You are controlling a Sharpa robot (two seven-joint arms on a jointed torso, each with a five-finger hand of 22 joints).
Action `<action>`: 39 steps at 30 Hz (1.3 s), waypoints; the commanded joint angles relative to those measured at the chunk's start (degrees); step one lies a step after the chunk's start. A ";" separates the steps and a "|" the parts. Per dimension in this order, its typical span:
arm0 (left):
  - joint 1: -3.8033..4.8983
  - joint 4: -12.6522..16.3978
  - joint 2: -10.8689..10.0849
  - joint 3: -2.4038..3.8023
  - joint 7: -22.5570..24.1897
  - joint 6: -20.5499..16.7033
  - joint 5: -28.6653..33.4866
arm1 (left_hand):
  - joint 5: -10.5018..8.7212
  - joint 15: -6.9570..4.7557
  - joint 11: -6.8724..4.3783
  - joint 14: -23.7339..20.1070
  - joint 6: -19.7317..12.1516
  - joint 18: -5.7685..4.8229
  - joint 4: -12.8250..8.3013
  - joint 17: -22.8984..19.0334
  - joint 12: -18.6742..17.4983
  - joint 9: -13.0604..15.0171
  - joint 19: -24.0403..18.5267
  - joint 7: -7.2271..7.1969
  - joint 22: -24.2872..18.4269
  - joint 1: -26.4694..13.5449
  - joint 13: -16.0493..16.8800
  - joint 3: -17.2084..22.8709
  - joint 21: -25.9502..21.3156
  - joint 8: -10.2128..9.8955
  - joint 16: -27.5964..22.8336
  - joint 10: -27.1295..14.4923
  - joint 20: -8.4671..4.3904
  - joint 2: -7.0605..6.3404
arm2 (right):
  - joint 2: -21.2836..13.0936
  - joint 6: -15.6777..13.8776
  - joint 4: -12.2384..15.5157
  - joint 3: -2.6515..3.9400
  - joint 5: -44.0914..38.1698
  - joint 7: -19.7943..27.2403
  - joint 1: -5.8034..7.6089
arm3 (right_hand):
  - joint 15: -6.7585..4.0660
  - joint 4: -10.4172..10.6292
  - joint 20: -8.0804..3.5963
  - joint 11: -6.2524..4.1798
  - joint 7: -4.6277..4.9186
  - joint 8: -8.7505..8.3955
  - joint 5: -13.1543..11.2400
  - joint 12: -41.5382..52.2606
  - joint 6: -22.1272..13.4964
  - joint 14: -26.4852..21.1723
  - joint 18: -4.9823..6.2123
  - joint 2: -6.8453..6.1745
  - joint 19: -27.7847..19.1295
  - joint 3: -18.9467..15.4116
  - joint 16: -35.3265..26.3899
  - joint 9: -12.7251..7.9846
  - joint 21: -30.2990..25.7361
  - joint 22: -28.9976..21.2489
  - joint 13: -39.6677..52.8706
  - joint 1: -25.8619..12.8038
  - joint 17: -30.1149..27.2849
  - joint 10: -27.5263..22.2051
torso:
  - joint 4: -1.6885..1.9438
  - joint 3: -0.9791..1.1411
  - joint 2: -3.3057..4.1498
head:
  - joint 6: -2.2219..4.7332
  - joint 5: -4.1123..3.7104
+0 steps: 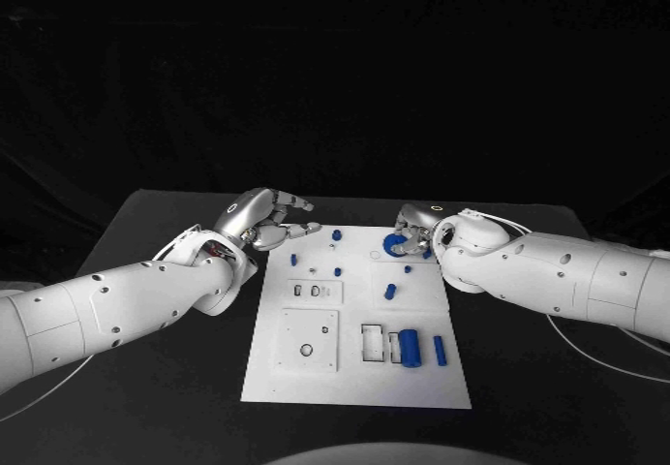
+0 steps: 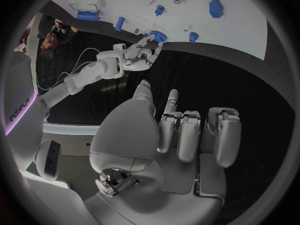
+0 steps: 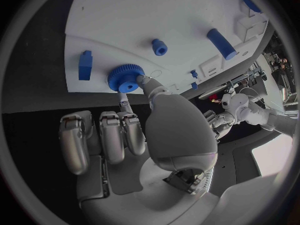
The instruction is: Assemble the parts on the task board
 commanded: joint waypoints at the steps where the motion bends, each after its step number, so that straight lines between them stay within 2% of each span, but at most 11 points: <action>1: 0.05 0.23 0.02 0.05 0.38 0.02 -0.38 | -0.17 0.40 0.47 6.17 -0.26 -0.42 -0.01 15.09 0.15 -0.09 6.13 0.14 15.09 0.08 15.09 -0.37 0.14 -0.28 0.15 6.05 0.36 0.47 | -0.17 -3.88 0.58 0.08 2.54 2.10 0.01 | -0.40 -0.10 -0.50 -0.45 -2.25 0.66 0.14 0.22 2.76 6.15 -0.39 -0.03 6.00 0.27 0.23 1.25 0.25 15.10 15.06 0.17 15.06 5.90 | 0.01 -0.04 0.01 | 0.09 0.00; 15: 0.05 0.12 0.04 0.05 0.44 0.03 -0.41 | -0.17 0.40 0.46 6.17 -0.26 -0.42 -0.01 15.09 0.15 -0.09 6.13 0.14 15.09 0.08 15.09 -0.38 0.14 -0.27 0.15 6.05 0.36 0.48 | 0.36 -7.11 3.06 0.53 4.46 4.25 1.00 | -0.42 -0.12 -0.55 -0.42 -2.20 0.46 -0.13 0.22 2.75 6.15 -0.39 -0.28 6.00 0.24 0.23 1.25 0.25 15.10 15.06 -0.14 15.06 5.90 | 0.01 0.01 -0.01 | 0.04 0.00; 24: 0.05 -0.09 0.17 0.05 0.49 -0.01 -0.41 | -0.17 0.40 0.46 6.17 -0.23 -0.42 -0.01 15.09 0.15 -0.08 6.13 0.13 15.09 0.07 15.09 -0.42 0.14 -0.26 0.15 6.05 0.37 0.54 | 2.88 -5.50 3.80 0.65 4.76 5.18 1.62 | -0.42 -0.13 -0.57 -0.38 -2.12 0.19 -0.31 0.22 2.54 6.15 -0.39 -0.28 6.00 0.33 0.23 1.18 0.25 15.10 15.06 -0.28 15.06 5.90 | 0.01 -0.03 0.01 | -0.03 -0.05; 26: 0.05 -0.16 0.25 0.05 0.51 -0.02 -0.41 | -0.17 0.40 0.46 6.17 -0.23 -0.42 -0.01 15.09 0.15 -0.08 6.13 0.13 15.09 0.07 15.09 -0.42 0.14 -0.26 0.15 6.05 0.37 0.54 | 3.50 -5.14 3.87 0.66 4.79 5.36 1.68 | -0.41 -0.10 -0.57 -0.36 -2.09 0.11 -0.35 0.22 2.50 6.15 -0.39 -0.23 6.00 0.37 0.23 1.17 0.25 15.10 15.06 -0.34 15.06 5.90 | 0.04 -0.05 -0.01 | 0.27 -0.19; 32: 0.05 -0.32 0.44 0.06 0.53 0.00 -0.41 | -0.17 0.40 0.46 6.17 -0.23 -0.42 -0.01 15.09 0.15 -0.08 6.13 0.13 15.09 0.07 15.09 -0.42 0.14 -0.26 0.15 6.05 0.37 0.54 | 5.53 -4.30 3.10 0.67 4.61 5.73 1.74 | -0.40 -0.07 -0.57 -0.33 -2.06 0.03 -0.45 0.22 2.47 6.15 -0.39 -0.20 6.00 0.40 0.23 1.15 0.25 15.10 15.06 -0.43 15.06 5.90 | 0.06 -0.04 0.02 | 0.27 -0.14; 39: 0.06 -0.21 0.38 0.07 0.54 -0.07 -0.42 | -0.17 0.40 0.46 6.17 -0.23 -0.42 -0.01 15.09 0.15 -0.08 6.13 0.13 15.09 0.07 15.09 -0.42 0.14 -0.26 0.15 6.05 0.37 0.54 | 8.10 -3.63 0.70 0.66 4.54 5.94 1.46 | -0.38 -0.06 -0.57 -0.30 -2.02 -0.12 -0.63 0.22 2.40 6.15 -0.39 -0.16 6.00 0.46 0.23 1.13 0.25 15.10 15.06 -0.54 15.06 5.90 | 0.07 -0.03 0.05 | 0.15 -0.10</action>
